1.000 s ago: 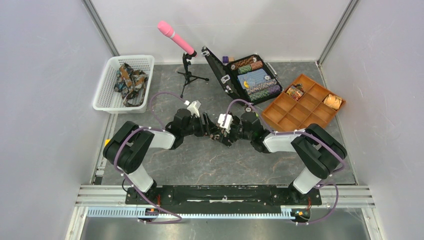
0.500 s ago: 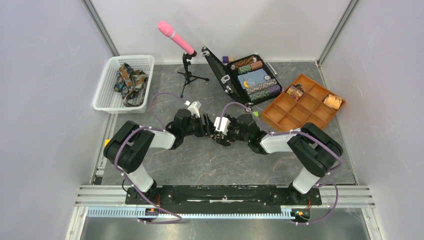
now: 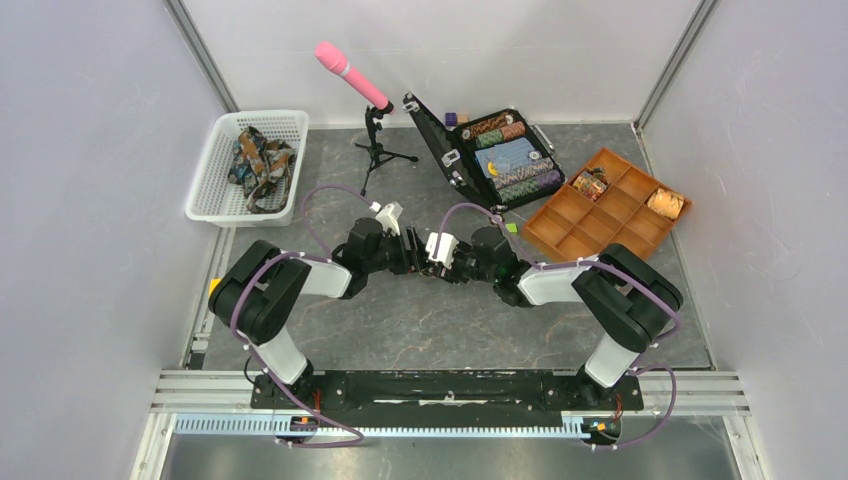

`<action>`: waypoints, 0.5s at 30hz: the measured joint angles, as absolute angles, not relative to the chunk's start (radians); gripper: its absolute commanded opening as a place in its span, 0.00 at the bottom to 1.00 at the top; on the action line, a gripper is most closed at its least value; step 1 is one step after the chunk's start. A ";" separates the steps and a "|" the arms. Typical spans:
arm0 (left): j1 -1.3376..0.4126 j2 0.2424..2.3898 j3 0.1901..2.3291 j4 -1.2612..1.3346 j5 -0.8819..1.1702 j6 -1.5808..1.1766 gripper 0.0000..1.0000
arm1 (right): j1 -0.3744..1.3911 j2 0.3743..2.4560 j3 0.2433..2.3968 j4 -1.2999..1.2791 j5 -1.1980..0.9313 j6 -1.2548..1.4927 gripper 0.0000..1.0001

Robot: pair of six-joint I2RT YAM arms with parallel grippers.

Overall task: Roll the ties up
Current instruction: Pick up the tie at the center of the board.

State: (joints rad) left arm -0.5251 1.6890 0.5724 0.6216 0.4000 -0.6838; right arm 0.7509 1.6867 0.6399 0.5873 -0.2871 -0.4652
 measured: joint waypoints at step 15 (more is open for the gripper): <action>-0.525 1.689 0.572 0.626 0.402 -0.689 0.72 | 0.753 1.606 0.605 0.598 -0.286 -0.405 0.98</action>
State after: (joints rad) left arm -0.5251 1.6890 0.5724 0.6258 0.4015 -0.6888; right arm 0.7528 1.6058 0.6052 0.5976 -0.2863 -0.4046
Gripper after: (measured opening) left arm 0.716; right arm 0.978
